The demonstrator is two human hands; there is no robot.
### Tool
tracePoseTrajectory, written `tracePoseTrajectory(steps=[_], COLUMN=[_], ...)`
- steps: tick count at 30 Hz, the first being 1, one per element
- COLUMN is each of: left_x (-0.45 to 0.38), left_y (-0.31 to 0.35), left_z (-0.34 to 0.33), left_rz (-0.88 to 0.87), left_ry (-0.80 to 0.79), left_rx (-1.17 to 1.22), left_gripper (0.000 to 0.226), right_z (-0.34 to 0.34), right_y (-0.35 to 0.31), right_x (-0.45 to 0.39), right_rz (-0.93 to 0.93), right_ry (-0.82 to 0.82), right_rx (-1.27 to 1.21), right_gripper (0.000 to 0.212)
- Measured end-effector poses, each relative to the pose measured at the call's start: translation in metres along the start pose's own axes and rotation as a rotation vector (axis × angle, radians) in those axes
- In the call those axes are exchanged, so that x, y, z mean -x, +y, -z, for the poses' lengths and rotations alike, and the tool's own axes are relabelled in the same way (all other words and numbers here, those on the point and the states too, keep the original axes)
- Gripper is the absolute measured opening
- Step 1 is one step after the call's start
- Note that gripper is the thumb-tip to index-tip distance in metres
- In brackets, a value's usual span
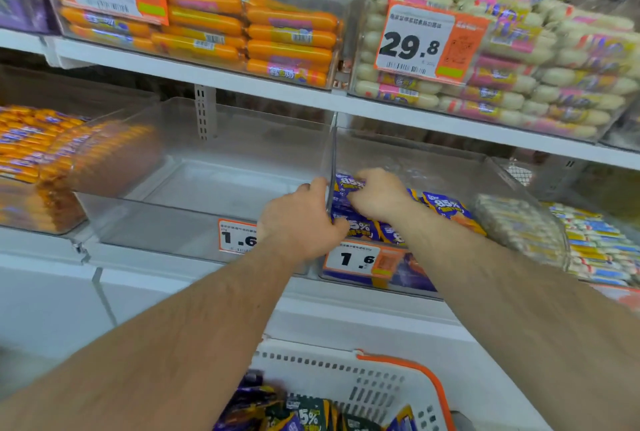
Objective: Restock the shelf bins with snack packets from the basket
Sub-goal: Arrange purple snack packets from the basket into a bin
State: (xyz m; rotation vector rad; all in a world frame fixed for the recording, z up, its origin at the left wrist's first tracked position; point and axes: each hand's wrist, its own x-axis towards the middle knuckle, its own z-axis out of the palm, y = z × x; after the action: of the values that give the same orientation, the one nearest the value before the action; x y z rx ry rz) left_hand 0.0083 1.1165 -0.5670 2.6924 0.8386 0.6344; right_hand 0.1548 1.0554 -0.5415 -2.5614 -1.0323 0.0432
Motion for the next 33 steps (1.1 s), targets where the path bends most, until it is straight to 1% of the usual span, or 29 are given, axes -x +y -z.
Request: tracePoseTrajectory(steps=[2, 3, 4, 6, 7, 8, 9, 11, 12, 13, 15, 18, 19, 21, 22, 24, 27, 30, 33], left_x=[0.004, 0.006, 0.01, 0.022, 0.033, 0.048, 0.067, 0.109, 0.131, 0.152, 0.187, 0.223, 0.231, 0.241, 0.244, 0.247, 0.246, 0.242, 0.241], left_y=[0.0, 0.0, 0.0, -0.001, -0.001, -0.001, -0.002, -0.005, -0.008, -0.01, -0.016, -0.023, -0.024, -0.027, -0.029, -0.032, -0.036, -0.036, -0.033], left_z=[0.003, 0.004, 0.004, 0.001, -0.002, -0.007, -0.016, -0.038, -0.051, -0.062, -0.08, -0.098, -0.102, -0.109, -0.111, -0.115, -0.12, -0.126, -0.131], left_rz=[-0.025, -0.043, -0.087, -0.201, -0.238, -0.259, -0.268, -0.238, -0.191, -0.126, 0.022, 0.169, 0.194, 0.231, 0.246, 0.263, 0.291, 0.313, 0.316], left_ry=[0.027, 0.054, 0.121, 0.321, 0.408, 0.445, 0.424, 0.32, 0.238, 0.14, -0.06, -0.287, -0.355, -0.479, -0.524, -0.564, -0.579, -0.614, -0.647], left_rx=[0.07, 0.096, 0.104, 0.084, 0.106, 0.149, 0.201, 0.311, 0.358, 0.404, 0.468, 0.478, 0.482, 0.492, 0.492, 0.462, 0.423, 0.406, 0.385], left_gripper=[0.053, 0.055, 0.056, 0.055, 0.054, 0.053, 0.053, 0.053, 0.053, 0.052, 0.048, 0.045, 0.043, 0.039, 0.037, 0.038, 0.038, 0.038, 0.035], right_z=[0.005, 0.004, 0.001, -0.005, -0.011, -0.019, -0.032, -0.067, -0.088, -0.11, -0.148, -0.193, -0.206, -0.227, -0.234, -0.245, -0.252, -0.255, -0.256], right_y=[0.002, 0.004, 0.006, 0.012, 0.016, 0.021, 0.026, 0.041, 0.05, 0.061, 0.082, 0.112, 0.121, 0.138, 0.146, 0.16, 0.174, 0.18, 0.178], right_x=[0.027, 0.043, 0.058, 0.088, 0.101, 0.114, 0.126, 0.147, 0.158, 0.169, 0.19, 0.223, 0.233, 0.249, 0.254, 0.261, 0.269, 0.271, 0.27], right_rz=[0.092, 0.182, 0.285, 0.451, 0.497, 0.515, 0.504, 0.418, 0.347, 0.262, 0.087, -0.12, -0.18, -0.255, -0.25, -0.202, -0.174, -0.221, -0.25], right_ry=[0.205, 0.349, 0.501, 0.754, 0.825, 0.849, 0.838, 0.731, 0.638, 0.504, 0.157, -0.321, -0.463, -0.686, -0.751, -0.798, -0.849, -0.934, -0.912], right_rx=[0.008, 0.015, 0.011, -0.065, -0.119, -0.171, -0.218, -0.282, -0.282, -0.267, -0.206, -0.046, -0.026, 0.03, 0.079, 0.178, 0.284, 0.263, 0.218], right_gripper=[0.036, 0.031, 0.025, 0.018, 0.017, 0.016, 0.015, 0.017, 0.018, 0.016, 0.01, 0.011, 0.015, 0.039, 0.049, 0.063, 0.075, 0.084, 0.094])
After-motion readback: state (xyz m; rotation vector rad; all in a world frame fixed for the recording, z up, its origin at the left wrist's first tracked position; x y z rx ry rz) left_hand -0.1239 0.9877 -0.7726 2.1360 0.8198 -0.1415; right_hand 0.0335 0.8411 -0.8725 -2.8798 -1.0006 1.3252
